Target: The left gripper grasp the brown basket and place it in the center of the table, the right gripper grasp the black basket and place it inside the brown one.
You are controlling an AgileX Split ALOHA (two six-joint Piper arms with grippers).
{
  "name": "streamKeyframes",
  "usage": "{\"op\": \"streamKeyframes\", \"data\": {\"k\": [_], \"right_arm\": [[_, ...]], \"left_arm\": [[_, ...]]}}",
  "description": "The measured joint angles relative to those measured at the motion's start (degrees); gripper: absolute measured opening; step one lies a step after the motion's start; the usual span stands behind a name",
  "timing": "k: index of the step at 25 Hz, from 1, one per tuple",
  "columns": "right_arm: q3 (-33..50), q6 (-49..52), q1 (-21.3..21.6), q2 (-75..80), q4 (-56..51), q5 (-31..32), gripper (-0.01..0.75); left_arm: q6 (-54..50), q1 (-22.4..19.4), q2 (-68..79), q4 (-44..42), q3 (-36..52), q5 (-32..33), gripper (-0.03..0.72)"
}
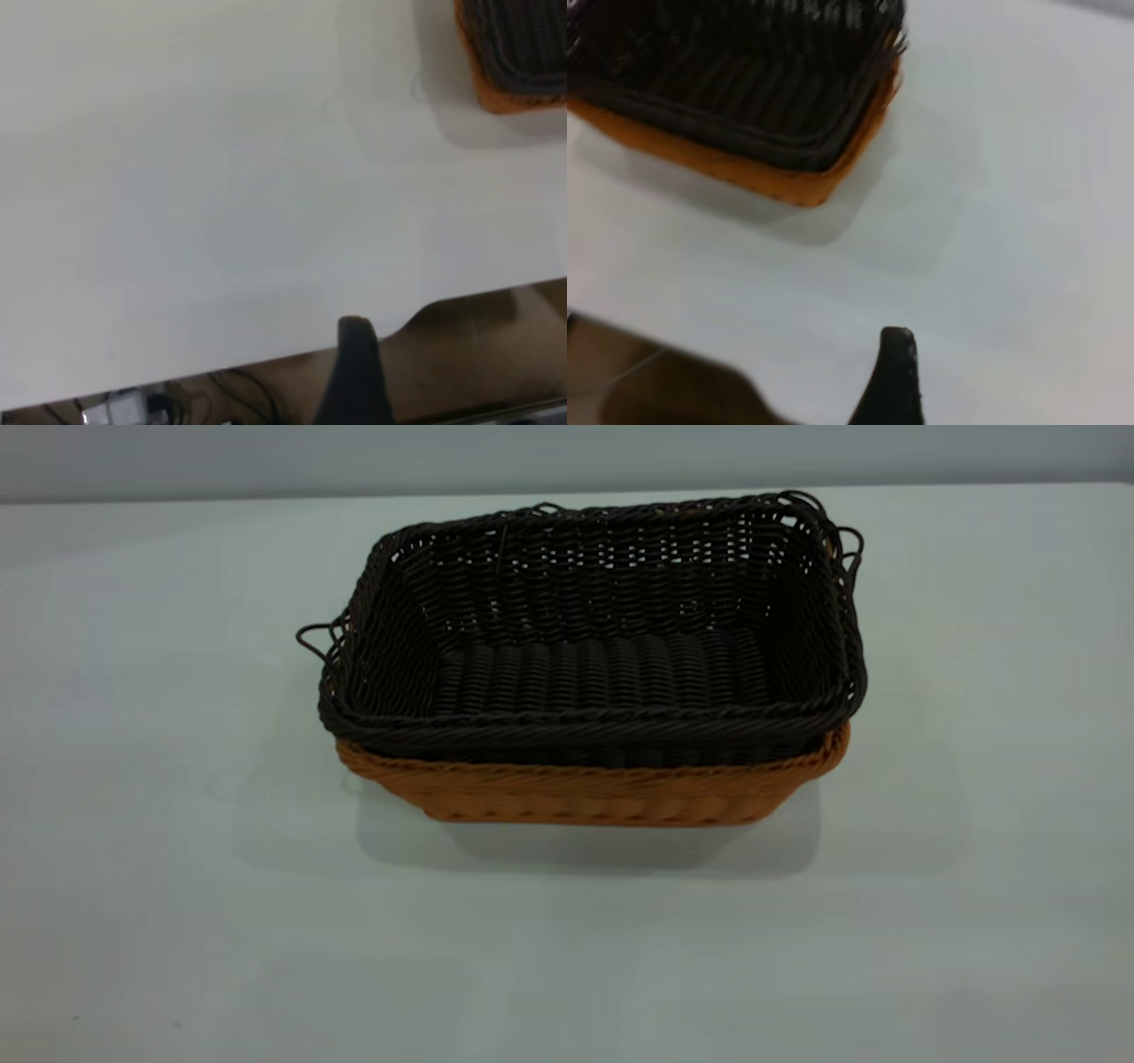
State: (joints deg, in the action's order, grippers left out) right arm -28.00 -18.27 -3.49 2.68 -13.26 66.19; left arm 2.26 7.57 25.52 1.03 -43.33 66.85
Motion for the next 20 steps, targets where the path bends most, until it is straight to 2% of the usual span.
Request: {"op": "streamKeyframes", "data": {"k": [11,20], "right_arm": [[0.5,0.2,0.0,-3.6,0.4,-0.7,0.594],[0.5,0.2,0.0,-3.6,0.4,-0.8,0.594]], "left_arm": [[0.0,0.0,-21.5,-0.1,12.3,-0.2,0.554],[0.2,0.0,-26.6,-0.1,15.3,-2.7,0.554]]}}
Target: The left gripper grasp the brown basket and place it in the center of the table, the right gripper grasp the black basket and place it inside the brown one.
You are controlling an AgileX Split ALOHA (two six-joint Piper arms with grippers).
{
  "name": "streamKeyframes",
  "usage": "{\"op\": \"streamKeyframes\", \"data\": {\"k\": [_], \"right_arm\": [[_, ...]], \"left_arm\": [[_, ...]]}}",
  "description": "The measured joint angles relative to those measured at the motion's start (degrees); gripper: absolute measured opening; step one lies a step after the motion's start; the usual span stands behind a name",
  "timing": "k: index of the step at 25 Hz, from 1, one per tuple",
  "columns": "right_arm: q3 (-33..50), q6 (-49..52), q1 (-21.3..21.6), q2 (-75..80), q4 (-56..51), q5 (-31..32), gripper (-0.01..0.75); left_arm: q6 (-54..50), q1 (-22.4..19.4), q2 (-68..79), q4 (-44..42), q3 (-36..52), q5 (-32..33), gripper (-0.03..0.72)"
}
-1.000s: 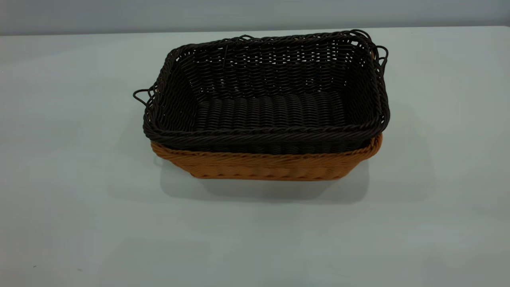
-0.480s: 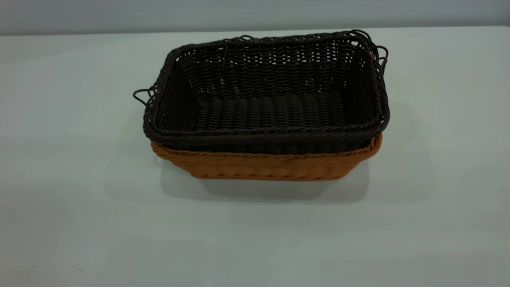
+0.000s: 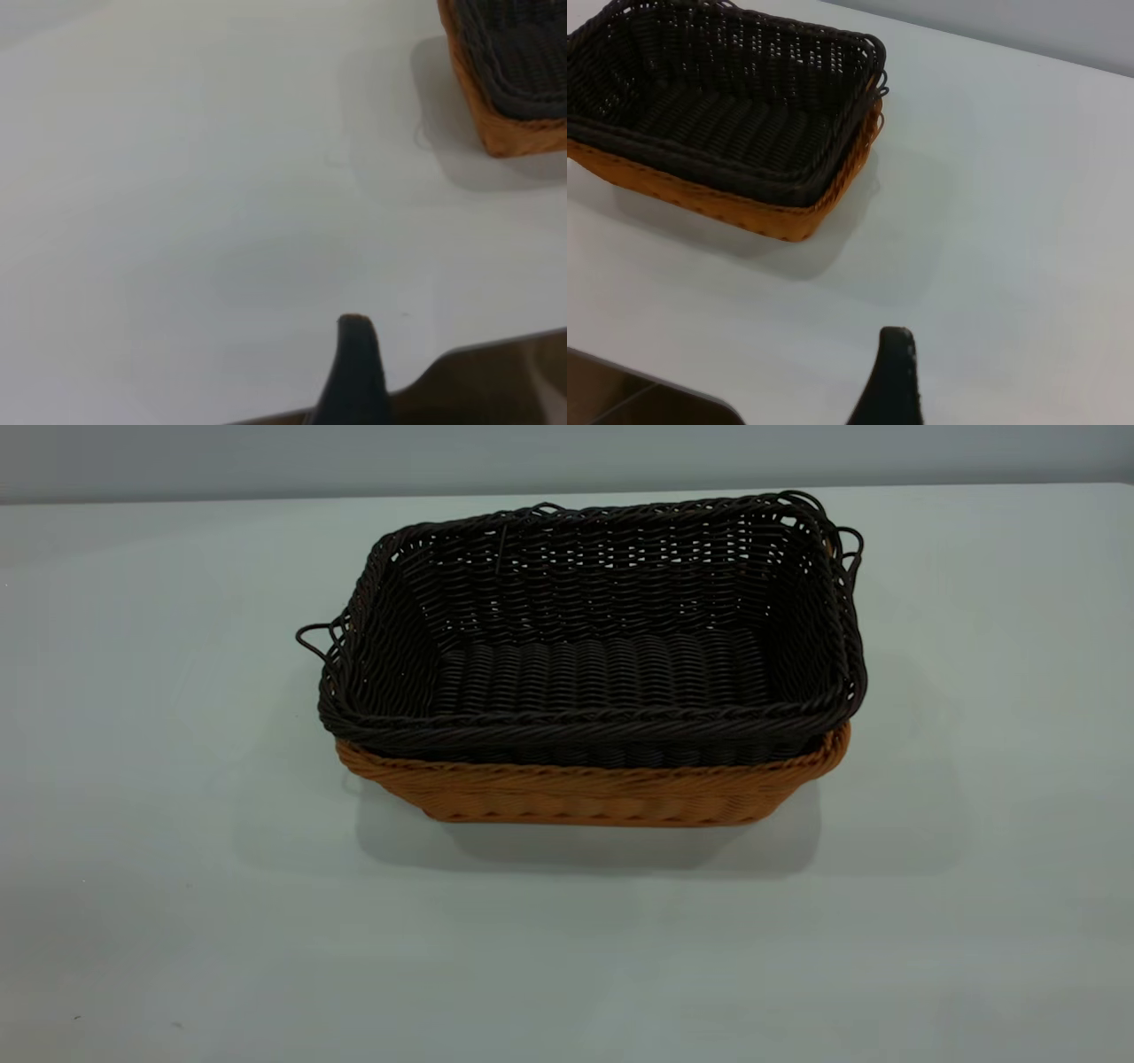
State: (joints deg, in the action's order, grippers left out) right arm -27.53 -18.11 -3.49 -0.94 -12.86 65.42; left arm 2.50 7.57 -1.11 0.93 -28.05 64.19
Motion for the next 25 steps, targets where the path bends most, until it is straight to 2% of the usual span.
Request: {"op": "streamKeyframes", "data": {"k": [13,19,25], "right_arm": [[0.0,0.0,0.0,0.0,0.0,0.0,0.594],[0.0,0.0,0.0,0.0,0.0,0.0,0.594],[0.0,0.0,0.0,0.0,0.0,0.0,0.594]], "left_arm": [[0.0,-0.1,0.0,0.0,0.0,-0.4,0.554],[-0.1,-4.2,0.0,-0.3,0.0,-0.5,0.554],[-0.2,-4.6,0.0,-0.3,0.0,-0.5,0.554]]}}
